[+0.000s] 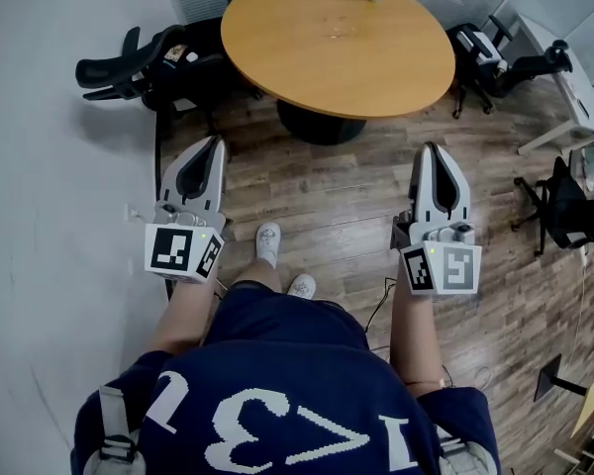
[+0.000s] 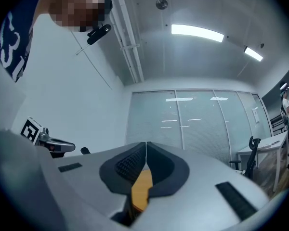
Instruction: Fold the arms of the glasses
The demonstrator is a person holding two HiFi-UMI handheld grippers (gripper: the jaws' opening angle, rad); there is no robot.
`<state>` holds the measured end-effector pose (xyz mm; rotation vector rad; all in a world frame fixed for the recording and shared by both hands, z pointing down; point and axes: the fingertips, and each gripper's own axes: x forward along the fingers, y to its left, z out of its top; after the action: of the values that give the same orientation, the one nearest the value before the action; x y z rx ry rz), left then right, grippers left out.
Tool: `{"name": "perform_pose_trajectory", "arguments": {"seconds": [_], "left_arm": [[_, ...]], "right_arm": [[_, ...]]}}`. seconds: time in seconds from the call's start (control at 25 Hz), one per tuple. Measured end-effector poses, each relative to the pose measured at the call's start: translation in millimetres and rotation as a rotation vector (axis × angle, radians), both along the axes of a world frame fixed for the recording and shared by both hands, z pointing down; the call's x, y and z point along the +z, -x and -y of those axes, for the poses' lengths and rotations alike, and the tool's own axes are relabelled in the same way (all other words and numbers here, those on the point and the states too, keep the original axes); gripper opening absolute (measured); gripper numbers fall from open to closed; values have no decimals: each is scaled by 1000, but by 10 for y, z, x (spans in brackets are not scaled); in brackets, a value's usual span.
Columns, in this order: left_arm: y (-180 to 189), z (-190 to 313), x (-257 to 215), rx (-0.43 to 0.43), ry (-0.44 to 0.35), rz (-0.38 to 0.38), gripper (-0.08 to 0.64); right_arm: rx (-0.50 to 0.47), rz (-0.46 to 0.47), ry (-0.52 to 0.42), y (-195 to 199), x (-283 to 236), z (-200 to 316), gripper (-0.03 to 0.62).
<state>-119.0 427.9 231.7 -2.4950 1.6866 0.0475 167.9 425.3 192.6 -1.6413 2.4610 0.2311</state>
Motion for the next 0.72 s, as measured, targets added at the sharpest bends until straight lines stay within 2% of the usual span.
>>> {"name": "perform_pose_trajectory", "arguments": {"seconds": [0.28,0.72], "left_arm": [[78,547,44,55,-12,-3,21],[611,2066,-134,179,-46,-34,21]], "right_arm": [[1,-3,3,233,24,474,28],[73,-8,-3,1013,-110,1775,28]]}}
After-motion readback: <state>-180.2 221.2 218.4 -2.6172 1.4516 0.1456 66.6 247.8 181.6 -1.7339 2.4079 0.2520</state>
